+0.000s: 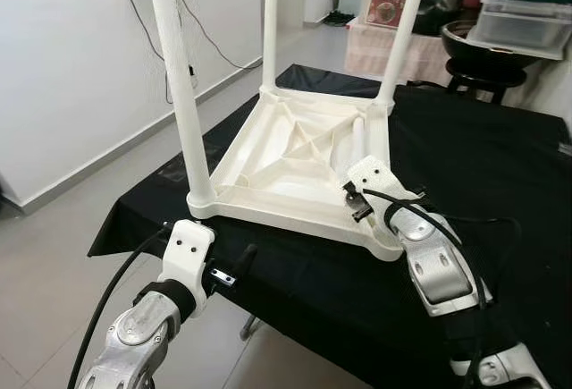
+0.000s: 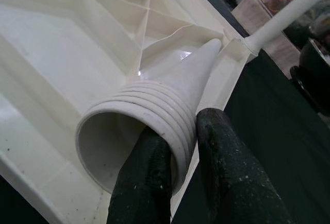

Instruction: Building children table

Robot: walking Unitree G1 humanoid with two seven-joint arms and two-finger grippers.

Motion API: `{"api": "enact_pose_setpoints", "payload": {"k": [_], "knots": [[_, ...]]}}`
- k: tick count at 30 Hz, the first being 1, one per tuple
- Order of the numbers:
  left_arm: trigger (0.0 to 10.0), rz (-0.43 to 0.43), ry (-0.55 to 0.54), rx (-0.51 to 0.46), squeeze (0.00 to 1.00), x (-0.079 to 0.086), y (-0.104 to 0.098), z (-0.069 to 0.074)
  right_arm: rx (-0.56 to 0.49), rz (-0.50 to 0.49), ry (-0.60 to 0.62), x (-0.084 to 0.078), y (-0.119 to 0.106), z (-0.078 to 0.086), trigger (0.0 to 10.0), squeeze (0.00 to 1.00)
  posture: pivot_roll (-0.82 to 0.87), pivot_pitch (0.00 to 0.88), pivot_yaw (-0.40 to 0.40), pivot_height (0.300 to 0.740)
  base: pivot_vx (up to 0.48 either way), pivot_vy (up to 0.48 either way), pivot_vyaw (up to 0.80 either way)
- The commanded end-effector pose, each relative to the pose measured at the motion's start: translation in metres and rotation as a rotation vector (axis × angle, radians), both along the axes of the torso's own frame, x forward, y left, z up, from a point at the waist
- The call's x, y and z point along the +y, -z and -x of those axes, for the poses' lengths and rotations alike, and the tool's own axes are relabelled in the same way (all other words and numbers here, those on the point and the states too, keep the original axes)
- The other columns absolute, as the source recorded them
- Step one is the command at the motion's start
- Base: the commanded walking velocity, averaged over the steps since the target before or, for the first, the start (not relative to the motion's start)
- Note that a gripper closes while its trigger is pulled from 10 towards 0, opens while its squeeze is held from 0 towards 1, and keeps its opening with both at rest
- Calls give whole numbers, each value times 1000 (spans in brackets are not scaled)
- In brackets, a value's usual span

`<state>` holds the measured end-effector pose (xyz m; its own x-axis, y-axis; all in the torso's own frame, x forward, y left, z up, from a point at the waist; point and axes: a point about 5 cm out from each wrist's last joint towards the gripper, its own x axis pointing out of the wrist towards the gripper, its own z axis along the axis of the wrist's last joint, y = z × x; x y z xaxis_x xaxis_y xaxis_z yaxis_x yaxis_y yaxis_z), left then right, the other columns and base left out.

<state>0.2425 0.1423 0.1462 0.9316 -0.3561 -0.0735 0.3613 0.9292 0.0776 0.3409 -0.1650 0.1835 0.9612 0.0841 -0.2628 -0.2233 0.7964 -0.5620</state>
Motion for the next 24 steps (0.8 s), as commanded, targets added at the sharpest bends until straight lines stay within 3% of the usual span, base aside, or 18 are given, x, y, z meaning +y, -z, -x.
{"api": "enact_pose_setpoints", "payload": {"k": [1,6,7,8,10,11,13,14,16,17,18,19,21,22,23,24], "knots": [[10000,0,1,7,0,0,2,0,22,-79,-11,-4,3,-2,0,0,-26,40,-34,740,0,0,0],[10000,0,2,6,0,0,2,0,5,-117,-28,-6,-1,-3,0,0,-26,40,-34,740,0,0,0],[10000,1,5,5,0,0,1,0,-35,-279,-108,-12,-16,-4,0,0,-26,38,-34,740,0,0,0],[10000,1,5,5,0,0,1,0,-35,-279,-108,-12,-16,-4,0,0,-26,38,-34,740,0,0,0],[10000,0,6,4,0,0,1,0,-89,-414,-138,-22,-29,-4,0,0,-26,36,-33,740,0,0,0],[10000,0,6,4,0,0,1,0,-89,-414,-138,-22,-29,-4,0,0,-26,36,-33,740,0,0,0],[10000,1,9,3,0,0,0,-1,-143,-576,-141,-29,-39,-5,0,0,-26,32,-32,740,0,0,0],[10000,1,9,3,0,0,0,-1,-143,-576,-141,-29,-39,-5,0,0,-26,32,-32,740,0,0,0],[10000,1,12,2,0,0,0,-2,-185,-749,-168,-29,-46,-3,0,0,-25,29,-30,740,0,0,0],[10000,1,12,2,0,0,0,-2,-185,-749,-168,-29,-46,-3,0,0,-25,29,-30,740,0,0,0],[10000,1,14,1,0,-1,0,-2,-199,-824,-202,-26,-48,0,0,0,-25,29,-30,740,0,0,0],[10000,0,17,0,0,-1,-1,-2,-207,-908,-251,-22,-49,3,4078,0,-24,26,-27,740,0,0,0],[10000,0,17,0,0,-1,-1,-2,-207,-908,-251,-22,-49,3,4078,0,-24,26,-27,740,0,0,0],[10000,0,18,-1,0,-1,-1,-2,-206,-933,-267,-20,-49,5,8275,0,-24,26,-27,740,0,0,0],[10000,0,21,-3,0,-1,-2,-3,-200,-1015,-319,-16,-49,7,10000,0,-22,24,-25,740,0,0,0],[10000,0,21,-3,0,-1,-2,-3,-200,-1015,-319,-16,-49,7,10000,0,-22,24,-25,740,0,0,0]]}}
